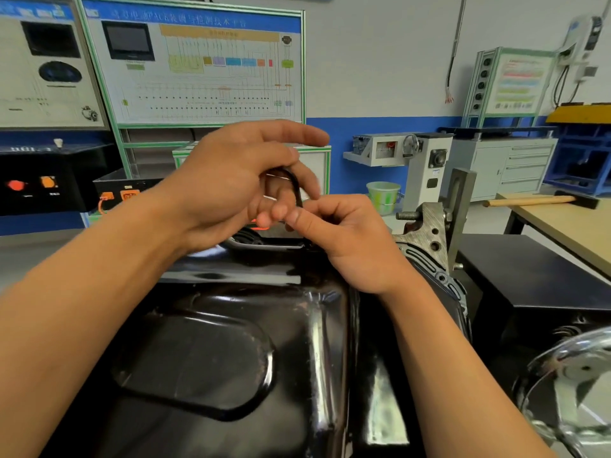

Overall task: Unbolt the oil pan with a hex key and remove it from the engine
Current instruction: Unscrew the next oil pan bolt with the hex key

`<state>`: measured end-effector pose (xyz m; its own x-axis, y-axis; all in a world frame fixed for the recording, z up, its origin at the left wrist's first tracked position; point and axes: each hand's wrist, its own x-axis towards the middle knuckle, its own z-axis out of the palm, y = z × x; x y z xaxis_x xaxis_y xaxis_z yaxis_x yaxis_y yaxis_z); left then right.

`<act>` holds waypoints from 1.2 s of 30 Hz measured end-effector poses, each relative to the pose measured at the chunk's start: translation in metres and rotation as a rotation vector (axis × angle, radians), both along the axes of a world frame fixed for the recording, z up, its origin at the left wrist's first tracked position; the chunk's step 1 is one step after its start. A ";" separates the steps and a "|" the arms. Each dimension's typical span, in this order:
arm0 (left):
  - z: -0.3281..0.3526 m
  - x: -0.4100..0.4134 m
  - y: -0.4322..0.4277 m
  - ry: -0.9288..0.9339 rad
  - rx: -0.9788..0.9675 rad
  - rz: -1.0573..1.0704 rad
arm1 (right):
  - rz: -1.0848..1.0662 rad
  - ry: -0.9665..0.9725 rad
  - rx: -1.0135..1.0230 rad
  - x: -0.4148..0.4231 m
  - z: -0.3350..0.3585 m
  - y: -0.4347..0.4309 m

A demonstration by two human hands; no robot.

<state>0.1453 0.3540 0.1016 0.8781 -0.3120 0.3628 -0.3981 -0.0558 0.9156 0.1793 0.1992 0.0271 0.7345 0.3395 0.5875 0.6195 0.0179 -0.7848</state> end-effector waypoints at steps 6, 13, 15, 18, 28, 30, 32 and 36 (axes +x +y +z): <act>-0.001 0.001 0.005 0.065 0.019 -0.094 | -0.010 -0.034 0.041 0.000 -0.003 0.001; -0.001 0.000 0.004 0.034 0.058 -0.028 | -0.376 0.008 -0.439 -0.009 0.012 -0.005; -0.001 0.001 0.004 0.020 0.062 0.003 | -0.501 0.015 -0.632 -0.013 0.019 -0.003; 0.000 0.002 0.004 0.006 0.071 0.015 | -0.559 0.045 -0.766 -0.019 0.029 0.004; 0.001 0.009 0.008 -0.047 0.081 0.087 | -0.378 0.030 -1.349 0.005 0.074 0.024; 0.001 0.010 0.008 -0.058 0.067 0.119 | -0.375 0.037 -1.351 0.014 0.076 0.029; 0.000 0.010 0.009 -0.072 0.065 0.139 | -0.410 0.013 -1.285 0.018 0.075 0.033; -0.001 0.010 0.009 -0.086 0.057 0.143 | -0.366 0.106 -1.306 0.020 0.075 0.036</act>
<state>0.1553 0.3628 0.1003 0.8814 -0.2085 0.4239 -0.4592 -0.1681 0.8723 0.1993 0.2348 0.1024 0.9230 0.3776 -0.0737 0.3645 -0.9196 -0.1463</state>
